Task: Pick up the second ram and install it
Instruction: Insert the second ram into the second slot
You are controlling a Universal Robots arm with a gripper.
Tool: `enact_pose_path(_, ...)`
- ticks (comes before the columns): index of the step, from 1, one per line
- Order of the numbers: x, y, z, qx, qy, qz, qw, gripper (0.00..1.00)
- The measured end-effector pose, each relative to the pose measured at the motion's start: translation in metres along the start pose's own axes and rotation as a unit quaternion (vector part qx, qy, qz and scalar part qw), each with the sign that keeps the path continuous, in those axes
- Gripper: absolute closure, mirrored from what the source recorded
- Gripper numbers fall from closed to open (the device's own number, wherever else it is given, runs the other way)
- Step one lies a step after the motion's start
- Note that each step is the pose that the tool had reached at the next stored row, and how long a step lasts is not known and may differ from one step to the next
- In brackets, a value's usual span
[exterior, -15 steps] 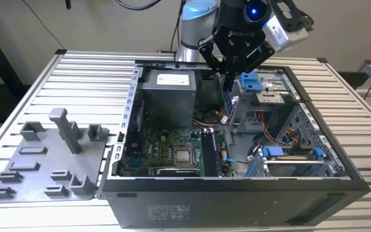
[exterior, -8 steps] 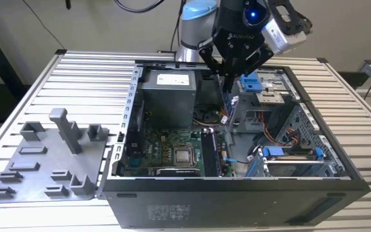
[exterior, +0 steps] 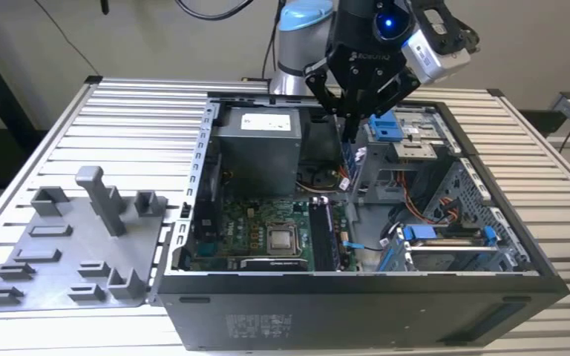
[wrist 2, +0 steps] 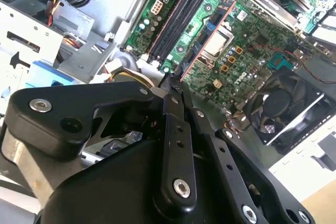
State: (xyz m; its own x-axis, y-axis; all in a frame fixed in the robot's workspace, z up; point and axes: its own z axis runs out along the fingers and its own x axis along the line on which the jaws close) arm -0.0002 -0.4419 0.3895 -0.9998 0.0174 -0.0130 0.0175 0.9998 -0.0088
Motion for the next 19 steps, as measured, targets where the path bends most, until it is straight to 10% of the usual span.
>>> enact_pose_path(19, 0.0002, -0.0035, 0.0208, 0.0001, 0.0000, 0.000, 1.0000, 0.87)
